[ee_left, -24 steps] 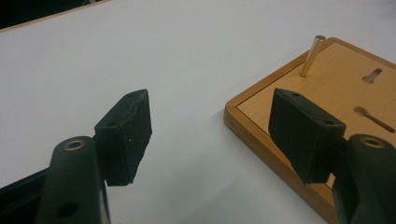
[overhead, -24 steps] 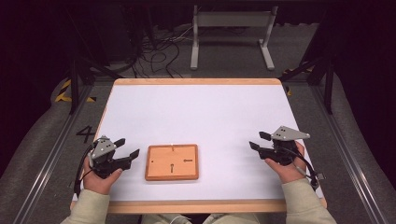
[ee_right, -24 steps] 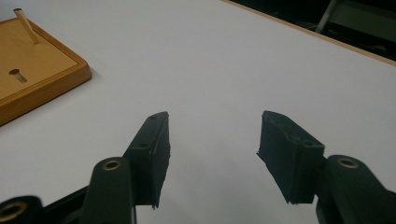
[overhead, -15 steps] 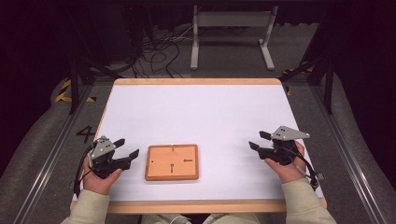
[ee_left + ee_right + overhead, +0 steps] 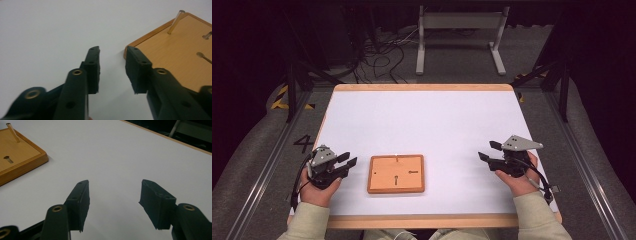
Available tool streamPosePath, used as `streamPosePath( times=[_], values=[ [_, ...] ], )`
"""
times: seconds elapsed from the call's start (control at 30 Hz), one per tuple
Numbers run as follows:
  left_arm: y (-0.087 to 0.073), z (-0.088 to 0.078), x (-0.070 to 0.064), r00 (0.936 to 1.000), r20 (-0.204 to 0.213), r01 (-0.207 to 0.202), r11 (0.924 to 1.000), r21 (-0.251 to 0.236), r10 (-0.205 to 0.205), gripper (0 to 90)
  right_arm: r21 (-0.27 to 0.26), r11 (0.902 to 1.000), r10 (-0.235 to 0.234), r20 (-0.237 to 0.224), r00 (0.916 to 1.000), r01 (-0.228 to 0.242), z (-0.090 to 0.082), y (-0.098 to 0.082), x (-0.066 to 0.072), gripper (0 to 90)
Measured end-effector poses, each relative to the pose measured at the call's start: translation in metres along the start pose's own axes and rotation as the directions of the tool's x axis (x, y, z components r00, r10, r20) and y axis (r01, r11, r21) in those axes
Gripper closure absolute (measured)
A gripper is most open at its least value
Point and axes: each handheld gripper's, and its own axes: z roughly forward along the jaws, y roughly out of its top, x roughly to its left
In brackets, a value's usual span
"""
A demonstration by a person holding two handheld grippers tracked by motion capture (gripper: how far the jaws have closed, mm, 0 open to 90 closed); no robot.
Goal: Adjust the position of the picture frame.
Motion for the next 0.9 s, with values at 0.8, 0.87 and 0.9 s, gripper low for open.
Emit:
streamPosePath(
  times=[0.8,0.87,0.9],
  values=[
    [0.002,0.024,-0.007,0.9901,0.136,0.000,0.9719,0.235,-0.033,90.0,0.018,0.9996,0.023,0.004,0.9997,-0.023,0.000,-0.002,-0.001,38.2],
    [0.002,0.025,-0.008,0.9879,0.151,-0.008,0.9660,0.258,-0.032,90.0,0.018,0.9995,0.025,0.005,0.9997,-0.025,0.000,-0.002,-0.001,38.2],
    [0.002,0.027,-0.009,0.9870,0.158,-0.014,0.9633,0.268,-0.030,90.0,0.019,0.9995,0.025,0.006,0.9997,-0.025,0.000,-0.002,-0.001,38.2]
  ],
)
